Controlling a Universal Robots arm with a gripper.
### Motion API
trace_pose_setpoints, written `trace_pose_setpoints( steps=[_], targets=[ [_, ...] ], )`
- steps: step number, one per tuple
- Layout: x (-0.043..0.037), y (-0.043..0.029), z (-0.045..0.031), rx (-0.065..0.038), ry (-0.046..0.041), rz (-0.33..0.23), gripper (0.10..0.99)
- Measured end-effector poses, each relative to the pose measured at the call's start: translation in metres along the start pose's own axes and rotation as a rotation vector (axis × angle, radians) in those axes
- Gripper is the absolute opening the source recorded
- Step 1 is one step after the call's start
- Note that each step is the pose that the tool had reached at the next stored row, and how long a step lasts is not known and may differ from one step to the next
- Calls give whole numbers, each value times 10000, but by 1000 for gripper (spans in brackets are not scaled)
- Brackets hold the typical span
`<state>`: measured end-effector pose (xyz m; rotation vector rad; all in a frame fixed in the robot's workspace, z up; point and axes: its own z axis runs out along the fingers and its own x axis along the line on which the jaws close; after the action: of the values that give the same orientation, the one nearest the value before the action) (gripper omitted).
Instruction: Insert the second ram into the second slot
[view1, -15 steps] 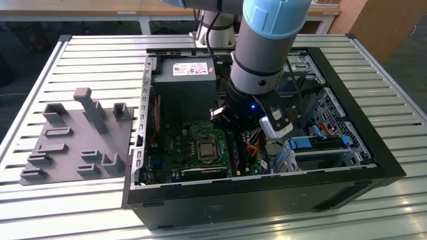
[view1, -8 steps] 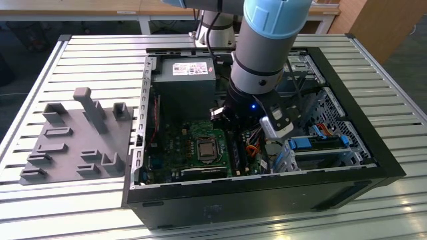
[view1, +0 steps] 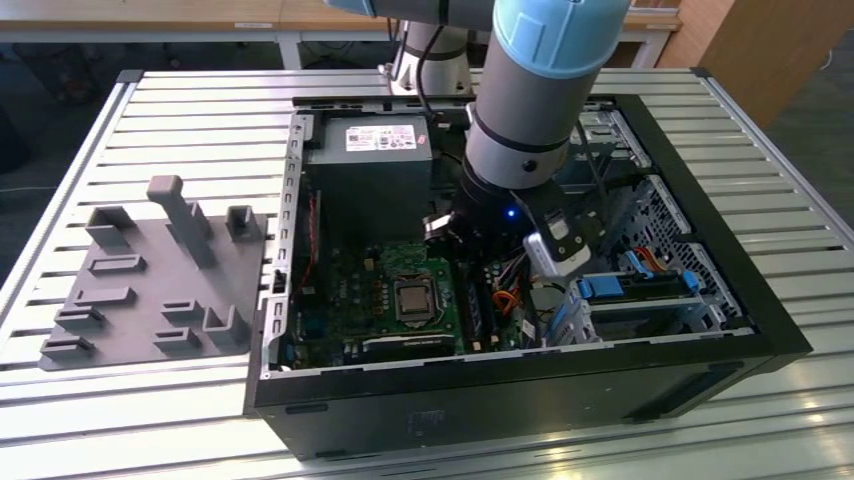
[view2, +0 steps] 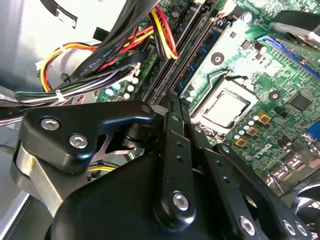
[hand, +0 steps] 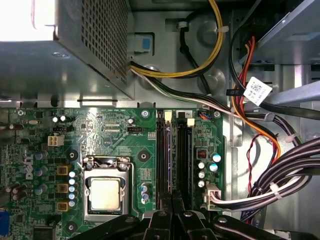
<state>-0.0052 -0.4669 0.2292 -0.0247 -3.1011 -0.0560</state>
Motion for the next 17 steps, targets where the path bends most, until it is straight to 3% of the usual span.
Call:
trace_pose_setpoints(
  steps=[17],
  targets=[
    [18, -23, 6, 4, 7, 1, 118]
  ],
)
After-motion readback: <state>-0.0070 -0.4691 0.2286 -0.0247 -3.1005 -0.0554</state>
